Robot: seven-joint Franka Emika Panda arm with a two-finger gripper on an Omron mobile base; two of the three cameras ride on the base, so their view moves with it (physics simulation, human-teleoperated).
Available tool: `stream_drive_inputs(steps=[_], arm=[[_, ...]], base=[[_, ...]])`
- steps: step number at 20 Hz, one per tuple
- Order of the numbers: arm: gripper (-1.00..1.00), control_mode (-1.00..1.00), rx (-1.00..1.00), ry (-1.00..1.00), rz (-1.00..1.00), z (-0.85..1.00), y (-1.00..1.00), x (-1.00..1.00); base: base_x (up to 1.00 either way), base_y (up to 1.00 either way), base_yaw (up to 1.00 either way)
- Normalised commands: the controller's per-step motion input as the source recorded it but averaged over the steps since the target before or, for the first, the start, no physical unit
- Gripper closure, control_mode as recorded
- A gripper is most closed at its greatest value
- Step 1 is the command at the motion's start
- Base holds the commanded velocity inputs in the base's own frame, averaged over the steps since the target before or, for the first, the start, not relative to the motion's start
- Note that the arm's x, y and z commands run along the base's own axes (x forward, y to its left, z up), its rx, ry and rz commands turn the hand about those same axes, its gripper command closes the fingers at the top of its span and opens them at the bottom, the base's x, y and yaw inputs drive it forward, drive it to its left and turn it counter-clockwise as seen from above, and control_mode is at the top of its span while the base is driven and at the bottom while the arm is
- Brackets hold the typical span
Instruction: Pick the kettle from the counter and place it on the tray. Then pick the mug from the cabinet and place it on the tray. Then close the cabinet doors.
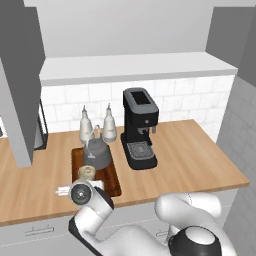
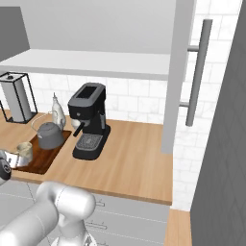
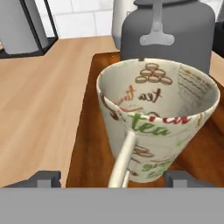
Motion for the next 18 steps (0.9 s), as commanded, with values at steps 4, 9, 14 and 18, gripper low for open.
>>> stream_drive_inputs(steps=[4, 9, 14, 18], arm=[[-1.00, -1.00, 0.00, 0.01, -0.14, -0.02, 0.01, -0.12], [-1.00, -1.00, 0.00, 0.00, -0.16, 0.02, 0.02, -0.11], [-1.00, -1.00, 0.01, 0.06, -0.15, 0.47, 0.00, -0.26], [-1.00, -1.00, 0.00, 0.34, -0.02, 0.79, 0.00, -0.26]], base=[[0.00, 0.00, 0.00], [0.00, 0.00, 0.00], [0.00, 0.00, 0.00], [0.00, 0.00, 0.00]])
